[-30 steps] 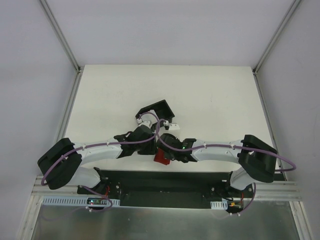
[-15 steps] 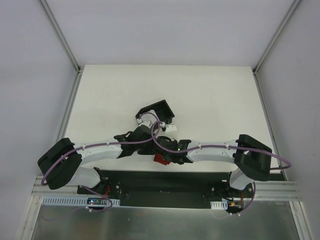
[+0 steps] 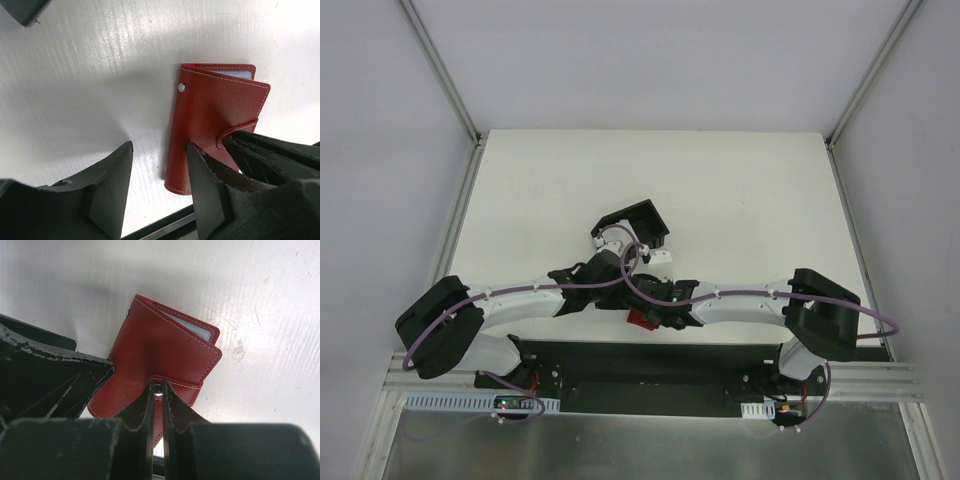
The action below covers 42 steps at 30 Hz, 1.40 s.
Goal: Put the credit cards into the card holder
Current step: Close the card holder at the center of the board.
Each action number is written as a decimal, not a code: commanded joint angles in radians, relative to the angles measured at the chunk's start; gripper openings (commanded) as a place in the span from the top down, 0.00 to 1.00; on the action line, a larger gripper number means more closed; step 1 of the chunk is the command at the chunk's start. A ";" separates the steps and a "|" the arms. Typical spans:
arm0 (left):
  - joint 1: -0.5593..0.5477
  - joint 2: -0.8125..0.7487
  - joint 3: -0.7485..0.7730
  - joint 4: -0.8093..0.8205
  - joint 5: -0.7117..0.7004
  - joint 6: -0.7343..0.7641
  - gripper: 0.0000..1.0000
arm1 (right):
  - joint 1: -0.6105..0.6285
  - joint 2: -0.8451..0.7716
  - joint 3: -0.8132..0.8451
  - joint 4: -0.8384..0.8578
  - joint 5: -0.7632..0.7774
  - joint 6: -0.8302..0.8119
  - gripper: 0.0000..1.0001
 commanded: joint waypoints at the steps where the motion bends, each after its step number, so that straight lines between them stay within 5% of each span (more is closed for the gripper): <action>1: 0.009 0.015 0.000 -0.020 -0.003 0.003 0.53 | 0.015 0.114 -0.078 -0.159 -0.101 0.001 0.92; 19: 0.009 0.017 0.010 -0.020 -0.008 -0.003 0.53 | -0.041 0.146 -0.061 -0.065 -0.055 -0.189 0.88; 23: 0.010 -0.002 -0.003 -0.020 -0.015 -0.011 0.52 | -0.051 -0.021 -0.099 0.054 -0.077 -0.267 0.78; 27: 0.010 0.000 0.000 -0.020 -0.017 -0.013 0.51 | -0.106 -0.179 -0.104 0.194 -0.170 -0.320 0.46; 28: 0.012 0.001 0.003 -0.020 -0.017 -0.014 0.51 | -0.116 -0.205 -0.089 0.199 -0.178 -0.324 0.46; 33: 0.012 0.001 0.011 -0.020 -0.005 -0.008 0.51 | -0.127 -0.300 -0.082 0.128 -0.114 -0.276 0.42; 42: 0.012 0.015 0.017 0.032 0.049 0.007 0.50 | -0.168 -0.401 -0.343 0.132 -0.184 -0.021 0.47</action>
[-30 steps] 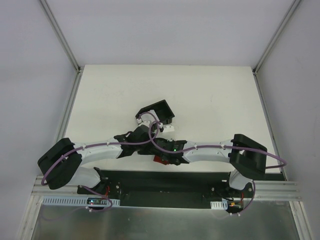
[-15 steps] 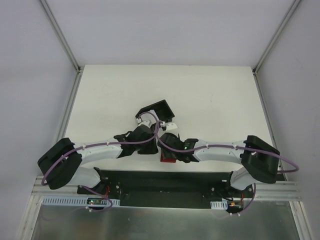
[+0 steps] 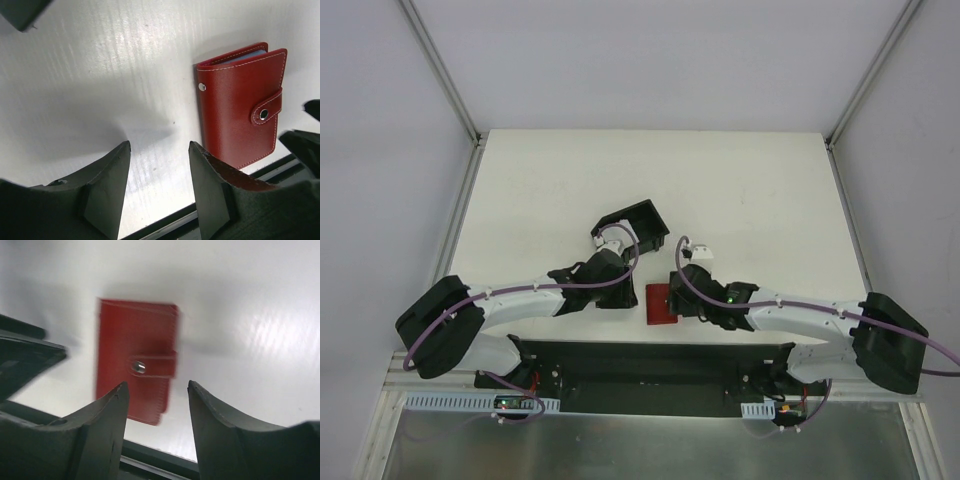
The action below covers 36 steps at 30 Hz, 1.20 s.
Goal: Put the credit cards into the card holder
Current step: Close the card holder at the center of the board.
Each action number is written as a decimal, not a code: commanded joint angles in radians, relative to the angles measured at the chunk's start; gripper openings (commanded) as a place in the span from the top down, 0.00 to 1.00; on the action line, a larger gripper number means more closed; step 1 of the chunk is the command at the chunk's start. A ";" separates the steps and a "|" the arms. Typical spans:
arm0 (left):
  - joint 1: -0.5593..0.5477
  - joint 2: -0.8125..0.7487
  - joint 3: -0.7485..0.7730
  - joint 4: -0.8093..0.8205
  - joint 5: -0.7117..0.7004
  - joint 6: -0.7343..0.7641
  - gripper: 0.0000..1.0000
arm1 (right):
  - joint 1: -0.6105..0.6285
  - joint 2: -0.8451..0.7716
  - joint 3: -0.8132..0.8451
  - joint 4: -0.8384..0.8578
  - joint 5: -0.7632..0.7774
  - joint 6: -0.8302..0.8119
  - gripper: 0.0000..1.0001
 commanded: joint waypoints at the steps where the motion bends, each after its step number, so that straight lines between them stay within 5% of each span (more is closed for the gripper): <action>1: 0.006 0.019 0.017 0.028 0.057 0.021 0.50 | -0.017 -0.018 -0.091 0.012 -0.065 0.120 0.47; 11: 0.006 0.049 0.020 0.090 0.124 0.016 0.50 | -0.023 0.133 -0.040 0.099 -0.154 0.128 0.51; 26: 0.009 0.043 0.018 0.091 0.109 0.018 0.50 | -0.083 0.033 -0.128 0.223 -0.102 0.221 0.41; 36: 0.007 0.046 0.017 0.088 0.112 0.018 0.50 | -0.121 0.166 -0.139 0.244 -0.174 0.261 0.50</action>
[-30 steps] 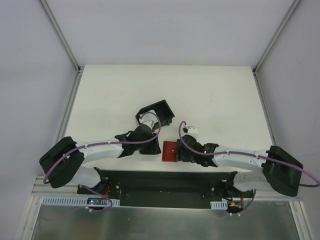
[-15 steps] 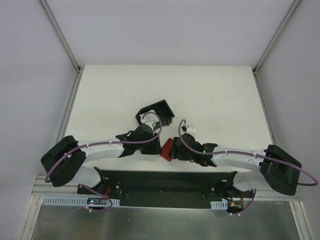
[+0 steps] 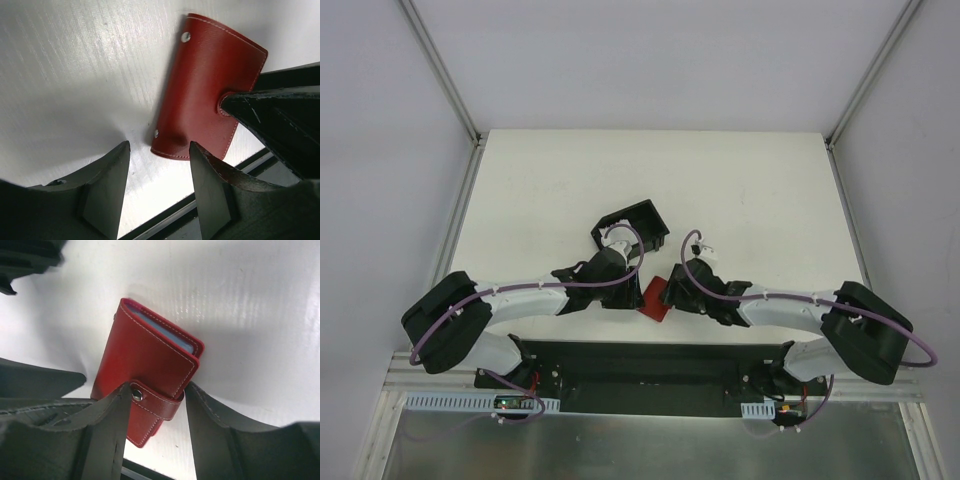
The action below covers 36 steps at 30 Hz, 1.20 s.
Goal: Put the credit cards into the card holder
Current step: Close the card holder at the center of the board, then reset both arms
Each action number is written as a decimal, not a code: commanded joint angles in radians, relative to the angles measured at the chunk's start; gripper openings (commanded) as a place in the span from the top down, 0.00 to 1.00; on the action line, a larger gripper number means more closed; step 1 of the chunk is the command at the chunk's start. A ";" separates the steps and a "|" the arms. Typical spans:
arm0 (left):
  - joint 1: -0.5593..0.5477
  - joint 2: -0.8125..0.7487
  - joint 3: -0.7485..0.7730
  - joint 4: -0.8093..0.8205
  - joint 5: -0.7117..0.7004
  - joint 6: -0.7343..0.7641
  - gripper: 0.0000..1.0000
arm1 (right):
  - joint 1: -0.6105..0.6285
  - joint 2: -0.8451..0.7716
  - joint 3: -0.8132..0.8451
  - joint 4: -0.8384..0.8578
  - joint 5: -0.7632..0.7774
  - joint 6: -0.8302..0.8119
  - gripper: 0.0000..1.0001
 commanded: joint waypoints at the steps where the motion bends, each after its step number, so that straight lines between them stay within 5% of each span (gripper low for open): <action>1: 0.009 0.003 0.014 0.007 0.011 0.007 0.50 | -0.003 0.068 -0.007 -0.019 -0.033 0.034 0.50; 8: 0.012 -0.001 0.022 0.001 -0.009 0.030 0.50 | -0.005 0.065 -0.032 -0.023 -0.034 0.019 0.67; 16: 0.042 0.051 0.083 0.019 0.035 0.130 0.50 | -0.005 0.085 -0.028 0.025 -0.086 -0.023 0.63; 21: 0.048 0.013 0.048 0.013 -0.002 0.107 0.48 | -0.023 0.025 0.011 0.011 -0.106 -0.115 0.42; 29: 0.097 -0.240 -0.040 -0.091 -0.179 0.130 0.12 | -0.111 -0.301 0.021 -0.237 0.039 -0.267 0.01; 36: 0.384 -0.409 -0.112 -0.177 -0.154 0.177 0.03 | -0.396 -0.542 -0.015 -0.439 0.069 -0.386 0.04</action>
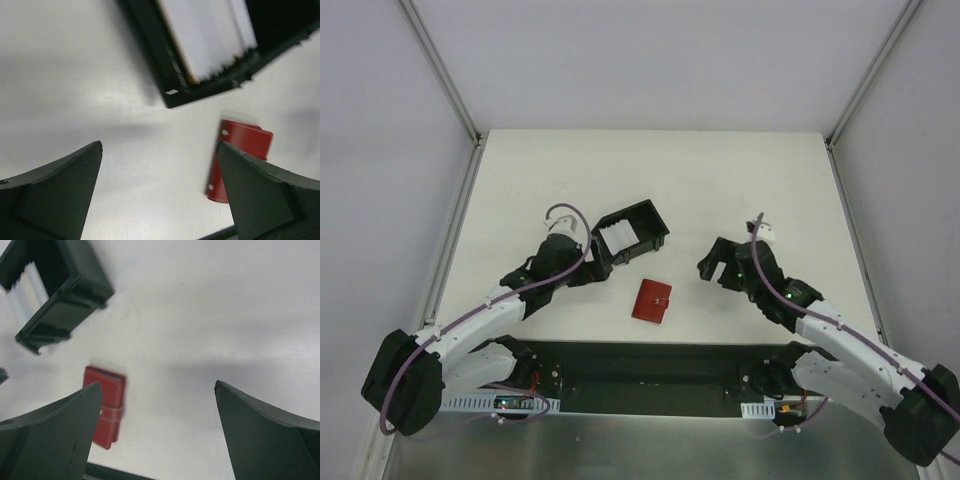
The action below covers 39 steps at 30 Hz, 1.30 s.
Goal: Put the credit cards into the card holder
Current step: Reset both arms
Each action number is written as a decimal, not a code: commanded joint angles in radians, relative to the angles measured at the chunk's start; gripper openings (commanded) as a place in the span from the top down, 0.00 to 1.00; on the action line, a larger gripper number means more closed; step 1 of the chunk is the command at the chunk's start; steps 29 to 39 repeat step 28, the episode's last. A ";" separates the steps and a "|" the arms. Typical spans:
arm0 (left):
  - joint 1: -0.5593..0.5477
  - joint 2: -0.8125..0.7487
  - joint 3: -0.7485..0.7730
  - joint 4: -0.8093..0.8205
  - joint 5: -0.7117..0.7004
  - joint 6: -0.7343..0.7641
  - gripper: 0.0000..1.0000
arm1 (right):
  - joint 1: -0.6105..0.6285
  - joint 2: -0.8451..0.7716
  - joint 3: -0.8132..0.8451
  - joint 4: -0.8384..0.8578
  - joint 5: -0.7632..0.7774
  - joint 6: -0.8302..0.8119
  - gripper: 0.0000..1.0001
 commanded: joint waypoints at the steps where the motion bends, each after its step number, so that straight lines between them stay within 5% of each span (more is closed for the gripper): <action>1: 0.210 -0.069 -0.036 -0.086 0.010 0.059 0.02 | -0.202 -0.103 -0.028 -0.181 0.032 -0.109 0.04; 5: 0.423 -0.066 -0.010 -0.126 0.062 0.064 0.01 | -0.428 -0.098 -0.014 -0.204 -0.043 -0.160 0.04; 8: 0.433 -0.088 0.004 -0.131 0.021 0.045 0.01 | -0.507 -0.070 0.018 -0.223 0.080 -0.191 0.04; 16: 0.430 -0.117 0.023 -0.167 -0.094 0.037 0.01 | -0.513 -0.076 -0.079 0.062 0.406 -0.382 0.04; 28: 0.428 -0.188 0.017 -0.164 -0.167 0.040 0.01 | -0.510 0.080 -0.241 0.529 0.389 -0.657 0.04; 39: 0.428 -0.188 0.017 -0.164 -0.167 0.040 0.01 | -0.510 0.080 -0.241 0.529 0.389 -0.657 0.04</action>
